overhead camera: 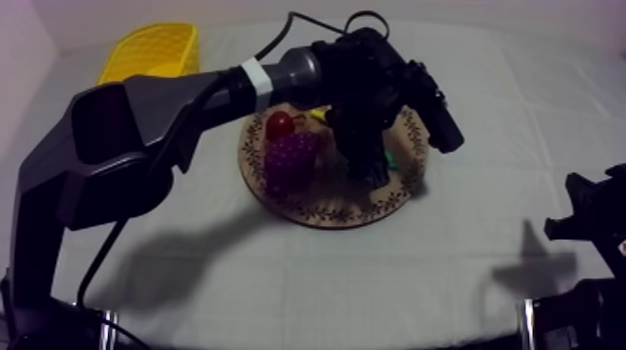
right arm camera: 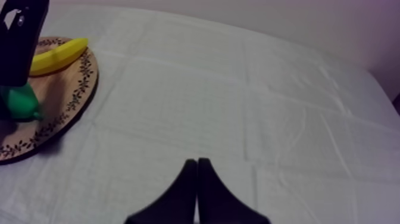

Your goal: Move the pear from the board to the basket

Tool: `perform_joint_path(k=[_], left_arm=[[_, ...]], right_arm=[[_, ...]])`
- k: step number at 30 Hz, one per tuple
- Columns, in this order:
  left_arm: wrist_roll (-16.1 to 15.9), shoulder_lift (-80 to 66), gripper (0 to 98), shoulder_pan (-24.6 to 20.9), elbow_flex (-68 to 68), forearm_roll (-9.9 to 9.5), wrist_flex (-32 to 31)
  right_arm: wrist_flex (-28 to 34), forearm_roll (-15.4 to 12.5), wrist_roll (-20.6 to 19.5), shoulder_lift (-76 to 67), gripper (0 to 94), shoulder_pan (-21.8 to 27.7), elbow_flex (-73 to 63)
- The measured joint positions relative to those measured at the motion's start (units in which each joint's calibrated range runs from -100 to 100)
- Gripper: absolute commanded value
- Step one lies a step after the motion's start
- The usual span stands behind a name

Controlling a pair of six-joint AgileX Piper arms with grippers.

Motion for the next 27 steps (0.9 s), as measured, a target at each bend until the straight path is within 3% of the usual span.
perform_joint_path(k=[7,15,27], left_arm=[[0.5,-8.3,48.2,-0.5,1.9,-4.06,1.3],[-0.7,-24.9,49.0,-5.6,5.6,-8.22,1.4],[-3.3,-40.9,50.2,-19.0,14.9,-9.56,0.6]], right_arm=[[0.0,0.0,0.0,0.0,0.3,0.0,0.0],[0.0,0.0,0.0,0.0,0.3,0.0,0.0],[0.0,0.0,0.0,0.0,0.3,0.0,0.0]])
